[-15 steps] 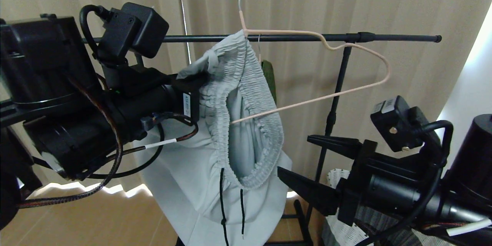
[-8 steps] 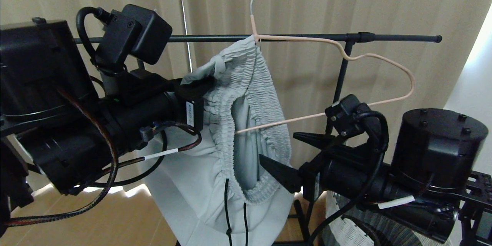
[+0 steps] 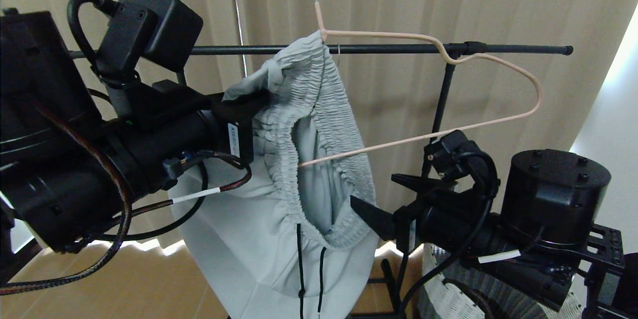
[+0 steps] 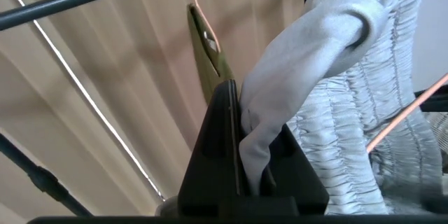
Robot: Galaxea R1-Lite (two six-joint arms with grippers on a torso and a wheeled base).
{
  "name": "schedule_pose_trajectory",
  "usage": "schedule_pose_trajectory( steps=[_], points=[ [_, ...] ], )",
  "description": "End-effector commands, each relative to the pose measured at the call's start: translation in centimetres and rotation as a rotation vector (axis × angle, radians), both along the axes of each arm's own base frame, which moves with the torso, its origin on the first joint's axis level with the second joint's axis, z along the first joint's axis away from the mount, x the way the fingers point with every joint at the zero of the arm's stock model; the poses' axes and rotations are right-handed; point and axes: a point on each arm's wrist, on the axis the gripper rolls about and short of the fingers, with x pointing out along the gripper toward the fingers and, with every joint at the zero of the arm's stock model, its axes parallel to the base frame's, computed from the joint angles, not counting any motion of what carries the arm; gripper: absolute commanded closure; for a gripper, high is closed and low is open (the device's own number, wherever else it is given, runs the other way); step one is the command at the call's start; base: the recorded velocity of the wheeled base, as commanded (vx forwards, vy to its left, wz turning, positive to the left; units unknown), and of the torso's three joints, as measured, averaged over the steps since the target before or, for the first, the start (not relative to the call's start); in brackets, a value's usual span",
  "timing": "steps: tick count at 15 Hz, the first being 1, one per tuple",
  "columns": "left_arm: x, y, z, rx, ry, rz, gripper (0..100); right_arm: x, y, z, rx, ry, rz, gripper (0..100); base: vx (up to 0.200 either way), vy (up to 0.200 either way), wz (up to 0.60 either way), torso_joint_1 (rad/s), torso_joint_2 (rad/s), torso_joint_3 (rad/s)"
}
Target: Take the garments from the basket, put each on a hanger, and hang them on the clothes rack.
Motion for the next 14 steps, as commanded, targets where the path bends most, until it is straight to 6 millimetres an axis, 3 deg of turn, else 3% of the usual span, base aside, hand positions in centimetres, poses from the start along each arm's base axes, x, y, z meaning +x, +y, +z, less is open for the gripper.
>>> schedule_pose_trajectory(
  steps=[1, 7, 14],
  points=[
    [-0.1, 0.2, 0.2, -0.006, -0.007, 0.002, 100, 0.0, -0.4, -0.2, -0.005, 0.005, -0.012, 100, 0.0, 0.0, 0.0, 0.0, 0.0, 0.0],
    [0.6, 1.2, -0.3, 0.007, 0.005, 0.053, 100, 1.3, -2.7, -0.1, -0.002, 0.002, -0.104, 100, 0.0, 0.0, 0.0, 0.0, 0.0, 0.0],
    [1.1, 2.8, -1.6, 0.111, 0.004, 0.121, 100, 4.4, -6.3, 1.1, 0.025, -0.036, -0.283, 100, 0.0, 0.0, 0.0, 0.0, 0.0, 0.0]
  ],
)
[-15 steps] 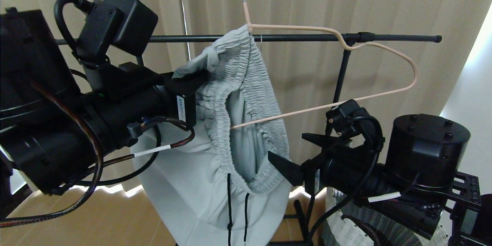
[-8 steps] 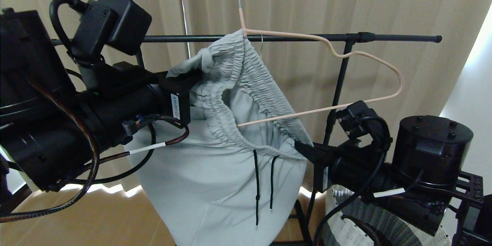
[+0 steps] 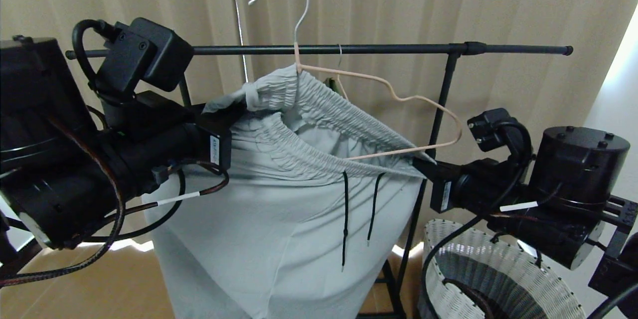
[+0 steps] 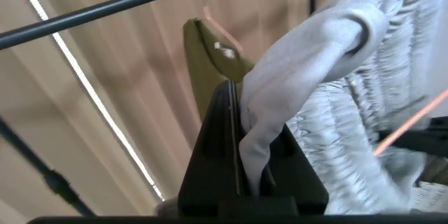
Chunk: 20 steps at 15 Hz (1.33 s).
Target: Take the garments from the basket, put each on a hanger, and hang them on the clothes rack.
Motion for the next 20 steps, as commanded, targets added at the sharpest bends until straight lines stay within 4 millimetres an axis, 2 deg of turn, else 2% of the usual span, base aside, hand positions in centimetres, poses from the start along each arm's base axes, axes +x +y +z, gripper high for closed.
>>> schedule_pose_trajectory(
  steps=[1, 4, 11, 17, 20],
  points=[
    [-0.3, 0.4, -0.2, 0.015, 0.0, 0.007, 100, 1.0, -1.2, 0.5, 0.01, -0.018, -0.057, 100, 0.0, 0.0, 0.0, 0.0, 0.0, 0.0],
    [-0.5, 1.2, -1.1, 0.085, 0.002, 0.032, 100, 1.7, -2.4, 1.1, 0.019, -0.039, -0.106, 100, 0.0, 0.0, 0.0, 0.0, 0.0, 0.0],
    [-0.9, 3.9, -3.5, 0.308, 0.012, 0.11, 100, 1.8, -2.4, 1.8, 0.028, -0.06, -0.11, 100, 0.0, 0.0, 0.0, 0.0, 0.0, 0.0],
    [-0.6, 4.6, -4.0, 0.345, 0.025, 0.138, 100, 0.7, -1.5, 2.6, 0.038, -0.087, -0.06, 100, 0.0, 0.0, 0.0, 0.0, 0.0, 0.0],
    [-0.5, 5.0, -4.7, 0.429, 0.027, 0.146, 100, -1.0, 0.5, 3.2, 0.053, -0.104, 0.038, 100, 0.0, 0.0, 0.0, 0.0, 0.0, 0.0]
  ],
)
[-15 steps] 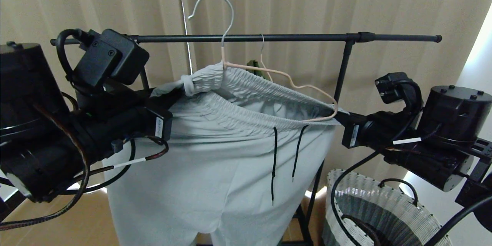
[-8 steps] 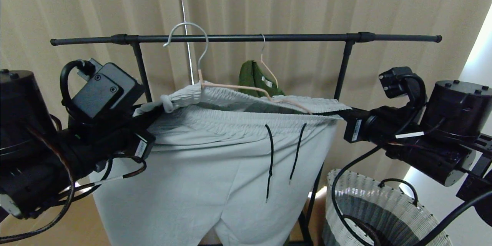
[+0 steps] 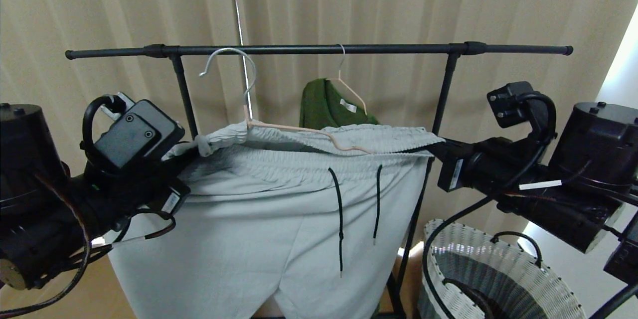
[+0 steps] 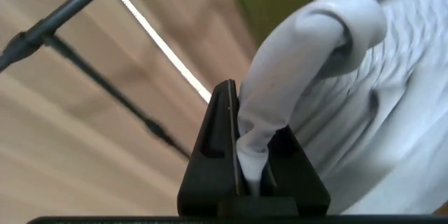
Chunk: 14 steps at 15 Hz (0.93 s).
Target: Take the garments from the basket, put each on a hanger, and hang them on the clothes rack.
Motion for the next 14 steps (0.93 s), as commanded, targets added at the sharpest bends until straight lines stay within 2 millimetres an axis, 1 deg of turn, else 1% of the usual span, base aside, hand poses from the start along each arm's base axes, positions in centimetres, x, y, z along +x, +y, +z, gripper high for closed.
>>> schedule_pose_trajectory(
  steps=[1, 2, 3, 4, 6, 7, 9, 10, 11, 12, 14],
  points=[
    [0.3, -0.2, -0.8, 0.022, 0.029, -0.008, 100, -1.3, 1.8, 0.7, 0.015, -0.022, 0.087, 100, 0.0, 0.0, 0.0, 0.0, 0.0, 0.0],
    [0.1, -0.5, -1.1, 0.032, 0.028, -0.03, 100, -1.5, 2.7, 0.7, 0.015, -0.021, 0.117, 100, 0.0, 0.0, 0.0, 0.0, 0.0, 0.0],
    [-0.1, -0.7, -1.4, 0.041, 0.029, -0.039, 100, -1.5, 3.1, 0.6, 0.014, -0.02, 0.131, 100, 0.0, 0.0, 0.0, 0.0, 0.0, 0.0],
    [-0.1, -0.8, -1.8, 0.065, 0.023, -0.05, 100, -1.5, 3.9, 0.3, 0.011, -0.01, 0.152, 100, 0.0, 0.0, 0.0, 0.0, 0.0, 0.0],
    [0.4, -1.0, -2.6, 0.081, 0.031, -0.049, 100, -2.3, 5.3, 0.0, 0.013, 0.002, 0.21, 100, 0.0, 0.0, 0.0, 0.0, 0.0, 0.0],
    [0.8, -1.1, -2.8, 0.079, 0.026, -0.047, 100, -2.7, 5.6, -0.1, 0.01, 0.006, 0.227, 100, 0.0, 0.0, 0.0, 0.0, 0.0, 0.0],
    [1.3, -1.2, -2.5, 0.059, -0.011, -0.024, 100, -2.8, 5.6, -0.2, 0.003, 0.007, 0.224, 100, 0.0, 0.0, 0.0, 0.0, 0.0, 0.0],
    [1.6, -0.9, -2.1, 0.042, -0.045, 0.055, 100, -2.7, 5.1, -0.4, -0.002, 0.011, 0.204, 100, 0.0, 0.0, 0.0, 0.0, 0.0, 0.0],
    [1.6, -0.9, -1.9, 0.024, -0.055, 0.088, 100, -2.4, 4.7, -0.5, -0.006, 0.014, 0.188, 100, 0.0, 0.0, 0.0, 0.0, 0.0, 0.0],
    [1.7, -0.9, -1.7, -0.041, -0.06, 0.131, 100, -2.1, 4.0, -1.0, -0.026, 0.024, 0.161, 100, 0.0, 0.0, 0.0, 0.0, 0.0, 0.0],
    [2.2, -1.0, -1.8, -0.107, -0.046, 0.173, 100, -2.3, 3.4, -1.6, -0.043, 0.042, 0.156, 100, 0.0, 0.0, 0.0, 0.0, 0.0, 0.0]
  ],
)
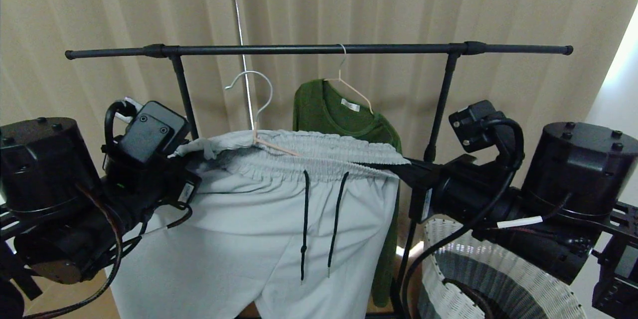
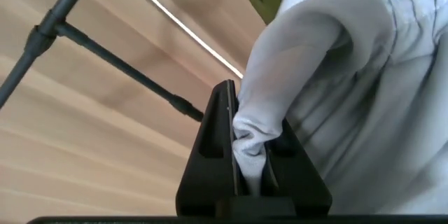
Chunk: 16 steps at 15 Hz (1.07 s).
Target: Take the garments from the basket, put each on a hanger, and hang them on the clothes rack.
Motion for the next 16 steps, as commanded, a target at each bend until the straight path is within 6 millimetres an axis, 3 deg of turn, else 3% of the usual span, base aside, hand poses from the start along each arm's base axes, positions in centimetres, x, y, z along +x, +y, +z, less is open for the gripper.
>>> schedule_pose_trajectory(
  steps=[1, 6, 7, 10, 12, 16],
  points=[
    [0.7, -0.2, -0.2, -0.035, 0.007, 0.035, 100, -0.5, -0.8, -0.5, -0.008, 0.007, -0.008, 100, 0.0, 0.0, 0.0, 0.0, 0.0, 0.0],
    [1.9, -0.8, -0.4, -0.105, 0.019, 0.07, 100, -1.9, -1.3, -0.8, 0.028, -0.013, 0.168, 100, 0.0, 0.0, 0.0, 0.0, 0.0, 0.0],
    [2.4, -1.4, -0.3, -0.108, 0.007, 0.111, 100, -2.9, -1.6, -0.6, 0.042, -0.015, 0.275, 100, 0.0, 0.0, 0.0, 0.0, 0.0, 0.0],
    [2.0, -3.2, 0.6, -0.156, -0.018, 0.049, 100, -3.3, -1.6, -1.2, 0.031, 0.005, 0.295, 100, 0.0, 0.0, 0.0, 0.0, 0.0, 0.0],
    [1.3, -4.5, 0.7, -0.16, -0.017, 0.0, 100, -3.4, -1.0, -0.6, 0.044, -0.014, 0.315, 100, 0.0, 0.0, 0.0, 0.0, 0.0, 0.0],
    [1.6, -4.7, 0.9, -0.167, -0.022, 0.002, 100, -4.8, 0.4, -1.2, 0.03, 0.006, 0.395, 100, 0.0, 0.0, 0.0, 0.0, 0.0, 0.0]
  ],
)
